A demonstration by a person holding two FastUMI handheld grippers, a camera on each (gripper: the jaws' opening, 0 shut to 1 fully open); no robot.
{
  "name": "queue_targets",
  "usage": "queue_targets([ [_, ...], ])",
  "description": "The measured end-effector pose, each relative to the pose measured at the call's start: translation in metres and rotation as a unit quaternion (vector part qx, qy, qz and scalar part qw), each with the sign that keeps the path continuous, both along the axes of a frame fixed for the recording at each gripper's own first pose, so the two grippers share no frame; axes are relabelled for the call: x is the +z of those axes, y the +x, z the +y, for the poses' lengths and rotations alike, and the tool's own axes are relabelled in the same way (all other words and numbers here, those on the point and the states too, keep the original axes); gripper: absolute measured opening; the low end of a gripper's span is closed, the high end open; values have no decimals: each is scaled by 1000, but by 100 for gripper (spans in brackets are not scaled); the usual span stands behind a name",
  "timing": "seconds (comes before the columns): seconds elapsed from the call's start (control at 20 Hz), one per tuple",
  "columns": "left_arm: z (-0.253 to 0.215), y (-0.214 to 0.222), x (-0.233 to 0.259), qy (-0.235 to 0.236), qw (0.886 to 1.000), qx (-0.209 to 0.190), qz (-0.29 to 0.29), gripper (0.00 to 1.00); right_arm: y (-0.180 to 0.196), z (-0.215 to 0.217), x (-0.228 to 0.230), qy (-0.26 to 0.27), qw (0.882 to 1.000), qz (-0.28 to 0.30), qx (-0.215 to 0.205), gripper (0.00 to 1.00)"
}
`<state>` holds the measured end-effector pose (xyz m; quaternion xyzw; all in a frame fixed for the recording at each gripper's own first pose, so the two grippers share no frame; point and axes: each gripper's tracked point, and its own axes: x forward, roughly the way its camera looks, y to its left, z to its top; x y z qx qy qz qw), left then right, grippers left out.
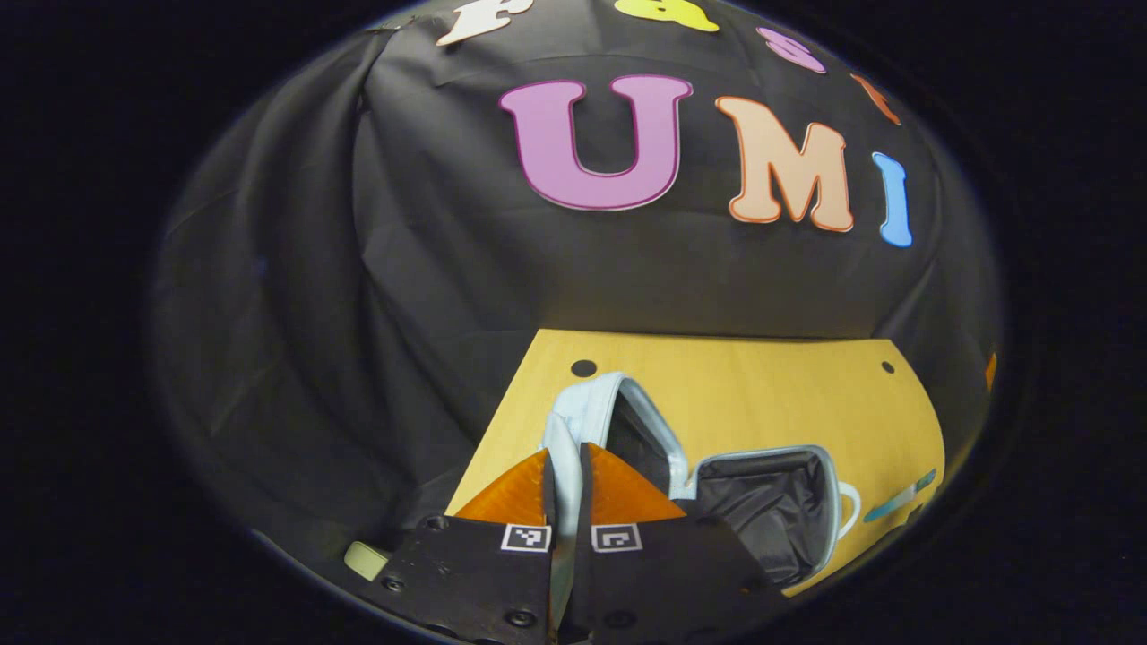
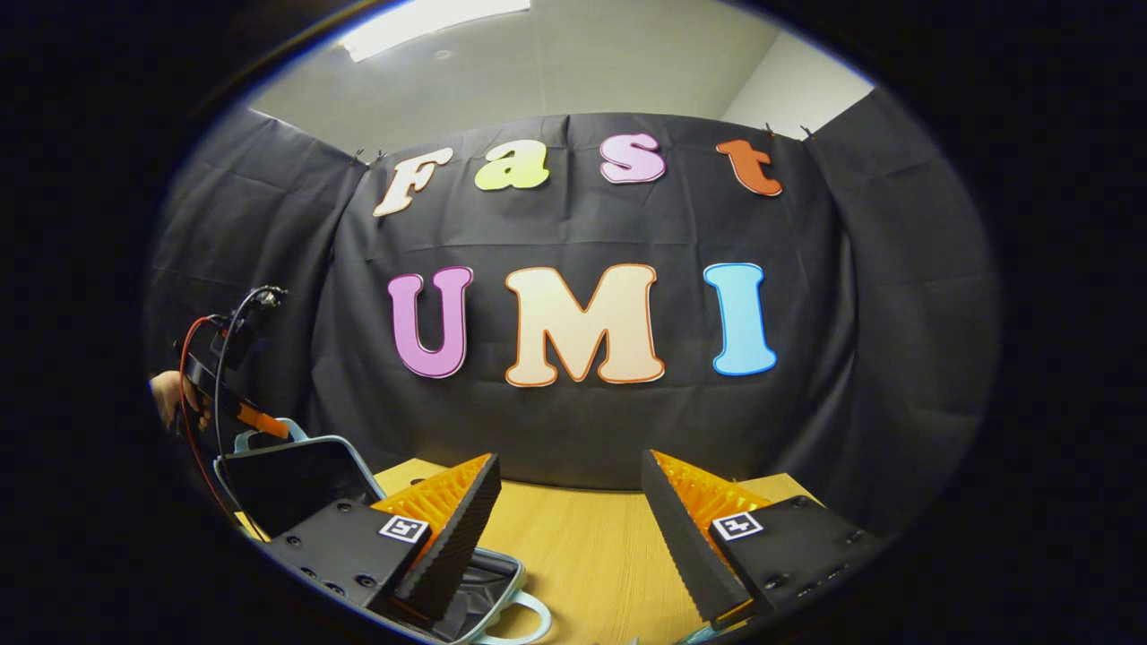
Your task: First open the suitcase, pack the skin care products into it, and then close the suitcase.
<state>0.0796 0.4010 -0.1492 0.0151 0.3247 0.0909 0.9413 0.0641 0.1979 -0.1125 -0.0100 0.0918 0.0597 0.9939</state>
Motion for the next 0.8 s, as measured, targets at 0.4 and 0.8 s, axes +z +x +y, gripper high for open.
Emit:
queue_targets([
  [0.4, 72, -9, -66, -37, 997, 59, 42, 0, 2, 33, -10, -26, 999, 16, 24, 98],
  [0.8, 92, -23, -149, -75, 987, 103, 100, 0, 5, 45, -14, -43, 998, 25, 37, 99],
])
